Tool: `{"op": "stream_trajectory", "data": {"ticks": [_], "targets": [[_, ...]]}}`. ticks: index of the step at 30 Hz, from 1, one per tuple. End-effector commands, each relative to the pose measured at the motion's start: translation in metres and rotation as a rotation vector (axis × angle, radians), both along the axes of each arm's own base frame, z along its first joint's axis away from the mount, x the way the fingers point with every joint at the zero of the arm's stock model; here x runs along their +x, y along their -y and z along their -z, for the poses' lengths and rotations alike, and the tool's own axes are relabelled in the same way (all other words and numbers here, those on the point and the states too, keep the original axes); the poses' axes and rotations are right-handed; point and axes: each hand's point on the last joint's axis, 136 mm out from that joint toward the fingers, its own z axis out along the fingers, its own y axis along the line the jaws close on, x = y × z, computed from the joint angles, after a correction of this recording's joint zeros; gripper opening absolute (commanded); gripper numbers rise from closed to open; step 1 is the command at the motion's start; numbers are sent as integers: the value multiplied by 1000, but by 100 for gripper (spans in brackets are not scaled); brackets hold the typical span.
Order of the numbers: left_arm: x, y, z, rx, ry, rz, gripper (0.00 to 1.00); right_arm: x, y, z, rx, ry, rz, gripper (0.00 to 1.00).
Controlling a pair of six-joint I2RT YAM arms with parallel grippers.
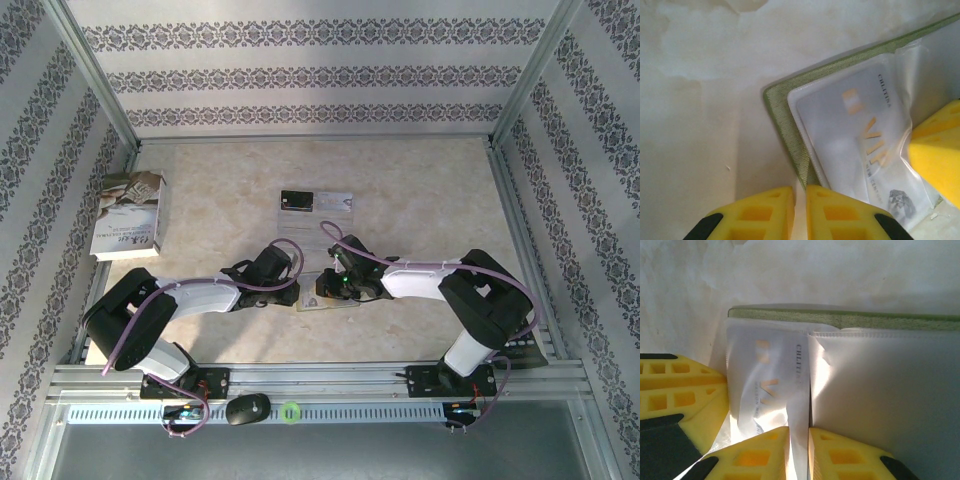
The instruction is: Take the credit cards out of the card holder
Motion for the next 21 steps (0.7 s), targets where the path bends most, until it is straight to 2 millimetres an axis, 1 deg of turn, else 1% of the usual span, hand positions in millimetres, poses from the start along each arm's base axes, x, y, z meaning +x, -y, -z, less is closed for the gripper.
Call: {"op": "stream_trajectory", "data": {"ticks": [1, 3, 4, 7, 9, 11, 15, 18, 21], "targets": [[-7, 2, 23, 8, -50, 20, 17, -6, 7, 20, -28, -44, 17, 19], [-7, -1, 21, 17, -48, 15, 16, -5, 10, 21, -39, -43, 28, 20], [-6, -6, 19, 39, -42, 8, 16, -4, 13, 20, -46, -33, 34, 20], [-3, -19, 0, 56, 19, -10, 19, -2, 20, 13, -74, 4, 31, 21], [-3, -21, -13, 46, 45, -3, 21, -2, 20, 10, -77, 18, 25, 21], [-3, -15, -23, 14, 56, 9, 27, -2, 18, 11, -76, 15, 23, 21], [-2, 5, -32, 14, 100, 44, 36, -3, 16, 13, -84, 32, 31, 20], [-3, 16, -32, 76, 142, 76, 39, -1, 16, 7, -75, 63, 44, 20], [-2, 19, -27, 129, 166, 82, 40, 1, 21, -2, -70, 105, 59, 20]]}}
